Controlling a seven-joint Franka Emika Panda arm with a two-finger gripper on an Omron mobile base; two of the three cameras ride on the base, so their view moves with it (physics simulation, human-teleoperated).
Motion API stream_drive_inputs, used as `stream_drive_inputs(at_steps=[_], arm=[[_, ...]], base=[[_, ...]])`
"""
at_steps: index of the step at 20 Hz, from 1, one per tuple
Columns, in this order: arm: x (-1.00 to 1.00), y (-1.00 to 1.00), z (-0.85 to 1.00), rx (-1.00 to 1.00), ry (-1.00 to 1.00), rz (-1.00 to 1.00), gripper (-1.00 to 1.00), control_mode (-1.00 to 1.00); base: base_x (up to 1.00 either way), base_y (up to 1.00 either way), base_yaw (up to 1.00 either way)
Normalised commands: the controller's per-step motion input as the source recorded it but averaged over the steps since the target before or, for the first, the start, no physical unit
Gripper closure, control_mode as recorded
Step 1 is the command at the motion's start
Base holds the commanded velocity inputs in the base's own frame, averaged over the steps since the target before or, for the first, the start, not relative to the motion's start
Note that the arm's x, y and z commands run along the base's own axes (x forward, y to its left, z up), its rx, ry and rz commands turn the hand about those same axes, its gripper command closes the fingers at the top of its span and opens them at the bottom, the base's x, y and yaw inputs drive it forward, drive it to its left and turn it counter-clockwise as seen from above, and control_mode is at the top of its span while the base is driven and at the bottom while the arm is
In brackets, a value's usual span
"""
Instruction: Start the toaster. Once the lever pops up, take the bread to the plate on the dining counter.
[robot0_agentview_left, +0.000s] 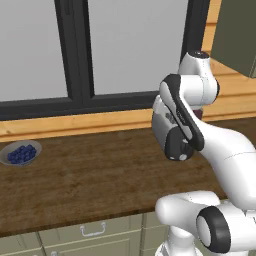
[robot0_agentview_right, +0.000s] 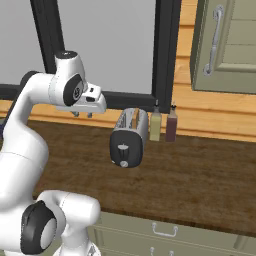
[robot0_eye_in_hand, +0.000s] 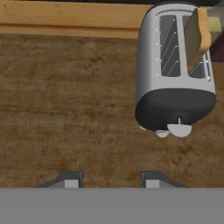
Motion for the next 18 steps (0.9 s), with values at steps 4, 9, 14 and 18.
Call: stream_drive_inputs(at_steps=[4, 9, 14, 18], arm=[[-0.14, -0.05, 0.00, 0.00, -0.01, 0.00, -1.00, -1.00], [-0.47, -0.47, -0.13, 0.01, -0.11, 0.00, -1.00, -1.00], [-0.35, -0.66, -0.28, 0.00, -0.12, 0.00, -1.00, -1.00], [-0.04, -0.55, -0.32, 0.00, -0.08, 0.00, -1.00, -1.00]], base=[[0.00, 0.00, 0.00], [0.00, 0.00, 0.00], [0.00, 0.00, 0.00], [0.00, 0.00, 0.00]])
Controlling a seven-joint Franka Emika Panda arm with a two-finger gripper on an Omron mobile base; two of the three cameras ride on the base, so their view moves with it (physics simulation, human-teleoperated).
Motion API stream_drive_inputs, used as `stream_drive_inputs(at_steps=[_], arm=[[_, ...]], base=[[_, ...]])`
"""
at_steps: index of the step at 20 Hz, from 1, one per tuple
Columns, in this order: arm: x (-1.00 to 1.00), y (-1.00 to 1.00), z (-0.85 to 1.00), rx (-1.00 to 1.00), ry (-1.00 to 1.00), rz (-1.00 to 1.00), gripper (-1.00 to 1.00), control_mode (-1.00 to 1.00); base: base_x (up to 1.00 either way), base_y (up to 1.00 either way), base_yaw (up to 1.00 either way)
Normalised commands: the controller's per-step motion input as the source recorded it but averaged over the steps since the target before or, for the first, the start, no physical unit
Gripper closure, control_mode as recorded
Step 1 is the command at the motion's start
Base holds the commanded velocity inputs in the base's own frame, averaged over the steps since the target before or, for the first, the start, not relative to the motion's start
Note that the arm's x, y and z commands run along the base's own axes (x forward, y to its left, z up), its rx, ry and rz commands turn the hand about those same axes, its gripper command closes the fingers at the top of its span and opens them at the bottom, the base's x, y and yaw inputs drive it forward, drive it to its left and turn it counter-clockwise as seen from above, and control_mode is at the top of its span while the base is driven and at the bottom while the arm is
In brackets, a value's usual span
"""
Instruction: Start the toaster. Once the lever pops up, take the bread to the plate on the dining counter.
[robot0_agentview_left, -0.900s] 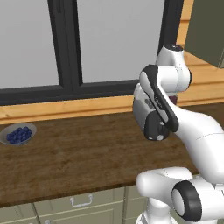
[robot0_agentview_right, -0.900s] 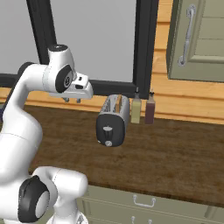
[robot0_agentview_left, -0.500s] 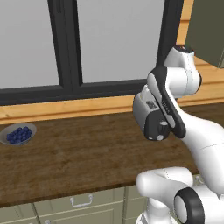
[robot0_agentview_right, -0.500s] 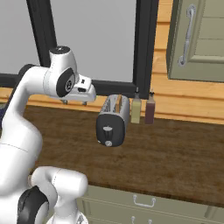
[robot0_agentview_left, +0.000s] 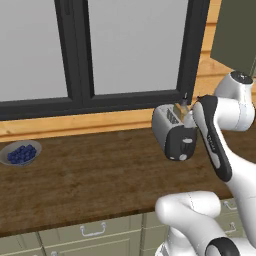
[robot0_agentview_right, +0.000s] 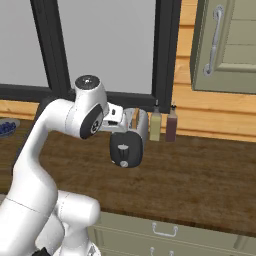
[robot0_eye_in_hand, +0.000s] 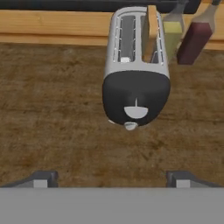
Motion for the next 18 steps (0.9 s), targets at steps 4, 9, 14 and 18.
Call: stream_drive_inputs(at_steps=[4, 9, 14, 18], arm=[[0.00, -0.52, -0.18, 0.00, -0.05, 0.00, -1.00, -1.00], [0.06, -0.36, -0.12, 0.00, 0.00, -0.01, -1.00, -1.00], [0.14, -0.31, -0.09, 0.03, 0.00, -0.04, -1.00, -1.00], [0.36, -0.12, -0.06, 0.06, 0.00, -0.08, -1.00, -1.00]], base=[[0.00, 0.00, 0.00], [0.00, 0.00, 0.00], [0.00, 0.00, 0.00], [0.00, 0.00, 0.00]])
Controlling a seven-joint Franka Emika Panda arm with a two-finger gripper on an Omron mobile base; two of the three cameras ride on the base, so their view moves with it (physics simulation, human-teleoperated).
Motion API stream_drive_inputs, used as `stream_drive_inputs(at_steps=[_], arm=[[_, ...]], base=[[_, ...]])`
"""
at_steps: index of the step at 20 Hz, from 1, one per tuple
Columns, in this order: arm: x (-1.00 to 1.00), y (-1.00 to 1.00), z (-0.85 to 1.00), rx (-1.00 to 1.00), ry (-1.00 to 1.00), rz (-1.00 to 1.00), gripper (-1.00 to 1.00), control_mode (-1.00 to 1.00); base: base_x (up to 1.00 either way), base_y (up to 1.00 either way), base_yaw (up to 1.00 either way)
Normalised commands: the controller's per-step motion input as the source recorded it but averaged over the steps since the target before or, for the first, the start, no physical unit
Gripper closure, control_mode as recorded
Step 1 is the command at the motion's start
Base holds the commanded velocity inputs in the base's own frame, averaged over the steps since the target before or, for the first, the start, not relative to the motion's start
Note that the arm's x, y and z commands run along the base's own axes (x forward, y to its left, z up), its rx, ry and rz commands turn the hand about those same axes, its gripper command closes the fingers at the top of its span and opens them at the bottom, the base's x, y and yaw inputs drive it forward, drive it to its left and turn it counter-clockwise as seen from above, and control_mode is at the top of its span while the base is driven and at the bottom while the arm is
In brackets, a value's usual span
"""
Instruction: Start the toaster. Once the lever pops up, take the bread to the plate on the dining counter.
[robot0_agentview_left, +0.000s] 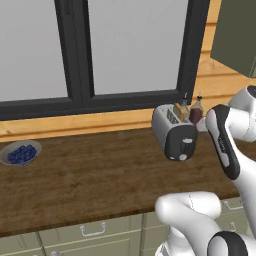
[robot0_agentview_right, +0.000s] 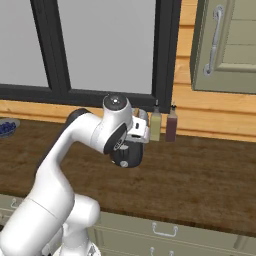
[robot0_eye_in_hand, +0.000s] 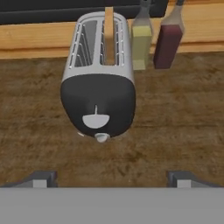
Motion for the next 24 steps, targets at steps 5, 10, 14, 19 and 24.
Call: stream_drive_inputs(at_steps=[5, 10, 14, 19, 24], arm=[[0.45, 0.11, -0.29, 0.01, 0.00, -0.05, 1.00, -1.00], [0.68, 0.04, -0.36, 0.00, 0.00, 0.00, 1.00, -1.00], [0.43, 0.05, -0.32, 0.00, 0.00, 0.00, 1.00, -1.00], [0.11, 0.17, -0.39, 0.00, 0.01, 0.00, 1.00, -1.00], [0.12, 0.27, -0.30, 0.00, 0.00, 0.00, 1.00, -1.00]], base=[[0.00, 0.00, 0.00], [0.00, 0.00, 0.00], [0.00, 0.00, 0.00], [0.00, 0.00, 0.00], [0.00, 0.00, 0.00]])
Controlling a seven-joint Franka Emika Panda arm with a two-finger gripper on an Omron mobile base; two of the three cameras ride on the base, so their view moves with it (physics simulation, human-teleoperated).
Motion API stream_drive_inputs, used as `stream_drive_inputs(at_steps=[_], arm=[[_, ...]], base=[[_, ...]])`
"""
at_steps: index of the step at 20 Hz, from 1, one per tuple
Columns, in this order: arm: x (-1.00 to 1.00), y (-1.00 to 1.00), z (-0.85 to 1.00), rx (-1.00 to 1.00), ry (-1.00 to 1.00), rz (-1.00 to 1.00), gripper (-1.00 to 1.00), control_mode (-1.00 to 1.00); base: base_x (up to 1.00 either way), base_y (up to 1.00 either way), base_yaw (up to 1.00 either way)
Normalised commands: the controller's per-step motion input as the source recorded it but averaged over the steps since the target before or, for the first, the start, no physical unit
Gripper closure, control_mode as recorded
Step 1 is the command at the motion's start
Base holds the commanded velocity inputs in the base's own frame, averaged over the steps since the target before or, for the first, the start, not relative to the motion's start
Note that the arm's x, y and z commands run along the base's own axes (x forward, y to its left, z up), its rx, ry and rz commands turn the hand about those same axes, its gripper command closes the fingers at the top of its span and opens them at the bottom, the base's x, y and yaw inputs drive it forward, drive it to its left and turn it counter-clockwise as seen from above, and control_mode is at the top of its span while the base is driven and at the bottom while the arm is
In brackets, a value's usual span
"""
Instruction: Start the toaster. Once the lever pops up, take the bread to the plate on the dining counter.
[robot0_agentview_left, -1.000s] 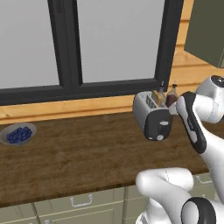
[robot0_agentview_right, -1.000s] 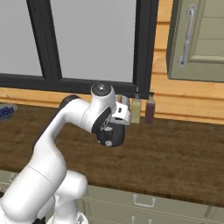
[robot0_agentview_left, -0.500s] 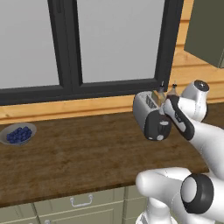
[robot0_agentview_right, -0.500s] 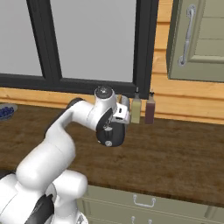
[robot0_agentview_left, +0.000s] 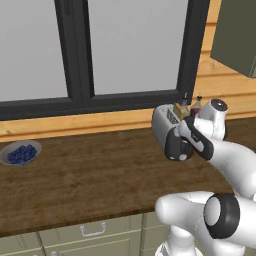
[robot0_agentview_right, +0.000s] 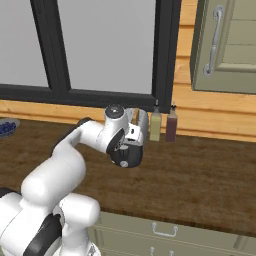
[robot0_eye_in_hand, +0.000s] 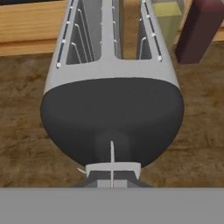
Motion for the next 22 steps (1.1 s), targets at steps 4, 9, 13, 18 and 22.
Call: stream_drive_inputs(at_steps=[4, 9, 13, 18, 22], arm=[[0.11, 0.11, -0.25, 0.00, 0.00, 0.00, 1.00, -1.00], [0.05, 0.00, -0.21, 0.00, 0.00, 0.00, 1.00, -1.00], [0.00, 0.00, -0.20, 0.00, 0.00, 0.00, 1.00, -1.00], [0.02, 0.00, -0.18, 0.00, 0.00, 0.00, 1.00, -1.00], [-0.07, 0.00, -0.48, 0.00, 0.00, 0.00, 1.00, -1.00]], base=[[0.00, 0.00, 0.00], [0.00, 0.00, 0.00], [0.00, 0.00, 0.00], [0.00, 0.00, 0.00], [0.00, 0.00, 0.00]])
